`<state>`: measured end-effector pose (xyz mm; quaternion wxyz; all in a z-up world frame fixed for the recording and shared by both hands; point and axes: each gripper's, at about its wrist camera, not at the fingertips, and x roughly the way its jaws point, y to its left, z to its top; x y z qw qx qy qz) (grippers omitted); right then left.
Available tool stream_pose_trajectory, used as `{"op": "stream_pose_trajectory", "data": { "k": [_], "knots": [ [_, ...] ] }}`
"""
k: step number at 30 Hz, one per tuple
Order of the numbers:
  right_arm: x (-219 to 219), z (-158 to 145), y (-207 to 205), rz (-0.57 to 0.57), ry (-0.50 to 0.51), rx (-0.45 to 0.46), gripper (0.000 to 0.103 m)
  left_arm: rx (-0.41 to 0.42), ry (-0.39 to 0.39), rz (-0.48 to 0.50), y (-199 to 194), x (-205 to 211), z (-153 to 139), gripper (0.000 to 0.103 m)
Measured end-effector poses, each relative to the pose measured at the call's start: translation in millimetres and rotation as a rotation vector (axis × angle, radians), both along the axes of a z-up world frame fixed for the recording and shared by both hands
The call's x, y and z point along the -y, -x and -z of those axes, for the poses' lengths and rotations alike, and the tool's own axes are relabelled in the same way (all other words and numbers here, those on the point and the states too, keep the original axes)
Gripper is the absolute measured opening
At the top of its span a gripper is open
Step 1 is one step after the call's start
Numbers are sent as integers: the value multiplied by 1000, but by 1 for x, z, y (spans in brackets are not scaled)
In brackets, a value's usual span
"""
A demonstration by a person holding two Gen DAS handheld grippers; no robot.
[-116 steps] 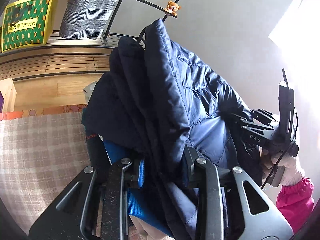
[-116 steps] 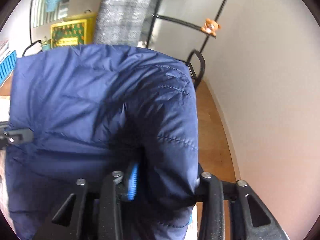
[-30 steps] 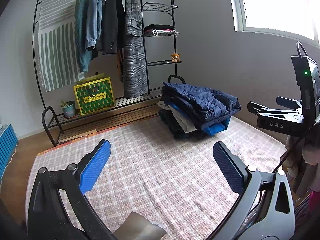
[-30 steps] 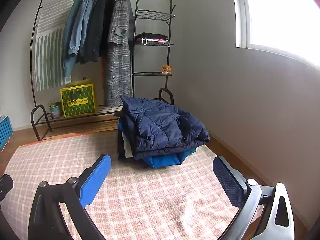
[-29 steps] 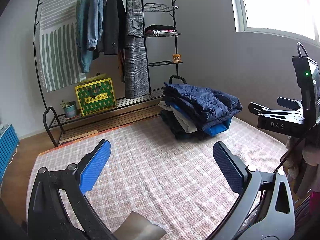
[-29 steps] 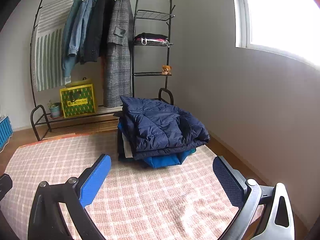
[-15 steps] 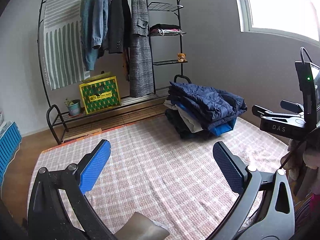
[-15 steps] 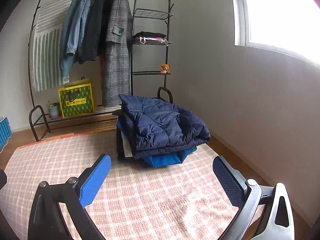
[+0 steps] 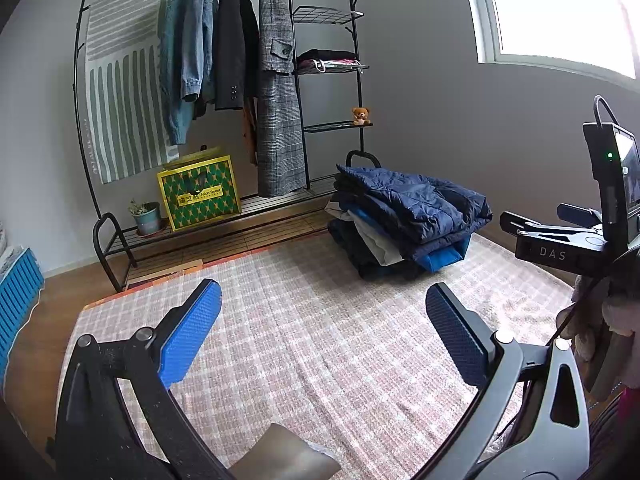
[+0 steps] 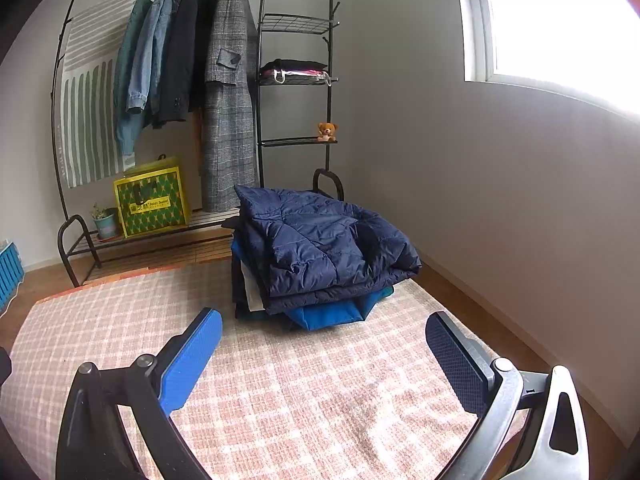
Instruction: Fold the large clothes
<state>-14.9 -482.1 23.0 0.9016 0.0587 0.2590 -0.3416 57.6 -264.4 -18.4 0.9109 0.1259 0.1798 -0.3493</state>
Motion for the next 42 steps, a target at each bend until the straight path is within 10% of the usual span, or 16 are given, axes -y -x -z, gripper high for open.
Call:
{"op": "stream_pose_trajectory", "data": {
  "k": [42],
  "knots": [
    [1, 4, 2, 3, -7, -6, 103, -5, 1, 3, 1, 0, 0, 103]
  ]
}}
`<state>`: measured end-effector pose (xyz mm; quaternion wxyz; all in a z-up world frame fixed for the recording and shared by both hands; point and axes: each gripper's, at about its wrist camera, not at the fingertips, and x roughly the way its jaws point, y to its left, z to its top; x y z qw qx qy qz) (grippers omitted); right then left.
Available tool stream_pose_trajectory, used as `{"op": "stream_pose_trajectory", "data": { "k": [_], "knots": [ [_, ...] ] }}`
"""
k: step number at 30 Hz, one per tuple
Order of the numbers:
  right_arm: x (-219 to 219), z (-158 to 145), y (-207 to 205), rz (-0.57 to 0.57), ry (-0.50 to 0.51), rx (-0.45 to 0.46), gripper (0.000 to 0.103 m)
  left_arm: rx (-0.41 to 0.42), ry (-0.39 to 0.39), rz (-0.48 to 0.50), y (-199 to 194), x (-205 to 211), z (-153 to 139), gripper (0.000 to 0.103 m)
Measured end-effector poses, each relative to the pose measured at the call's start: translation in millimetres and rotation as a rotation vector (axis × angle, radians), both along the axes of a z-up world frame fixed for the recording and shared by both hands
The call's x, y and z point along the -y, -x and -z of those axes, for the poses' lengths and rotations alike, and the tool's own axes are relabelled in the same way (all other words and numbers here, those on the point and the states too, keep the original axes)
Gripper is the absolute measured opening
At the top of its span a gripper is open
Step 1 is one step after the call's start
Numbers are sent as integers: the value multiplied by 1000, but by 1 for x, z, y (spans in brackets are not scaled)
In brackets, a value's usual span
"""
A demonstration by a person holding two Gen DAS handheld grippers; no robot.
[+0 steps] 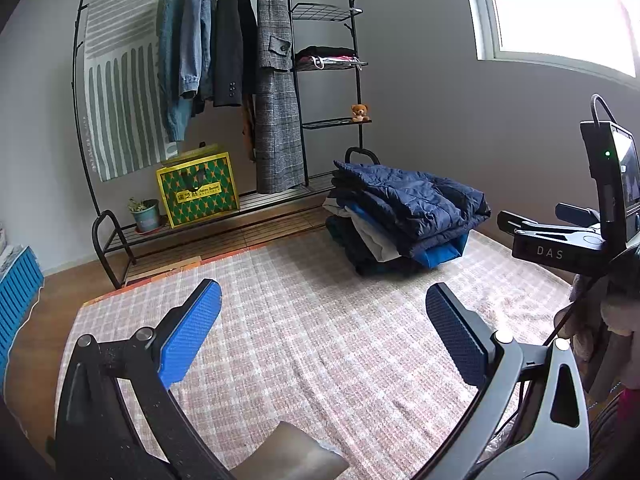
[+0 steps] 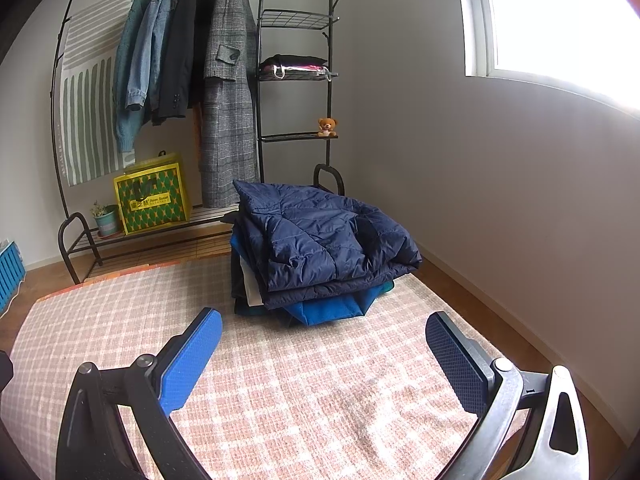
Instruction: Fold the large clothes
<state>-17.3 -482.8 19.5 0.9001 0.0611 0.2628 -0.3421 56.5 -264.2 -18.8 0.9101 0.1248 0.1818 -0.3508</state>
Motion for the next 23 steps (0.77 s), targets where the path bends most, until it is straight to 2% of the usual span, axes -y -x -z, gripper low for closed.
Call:
{"op": "stream_pose_trajectory", "data": {
  "k": [23],
  "knots": [
    [-2, 5, -2, -10, -7, -14, 103, 16, -6, -17, 8, -1, 8, 103]
  ]
}}
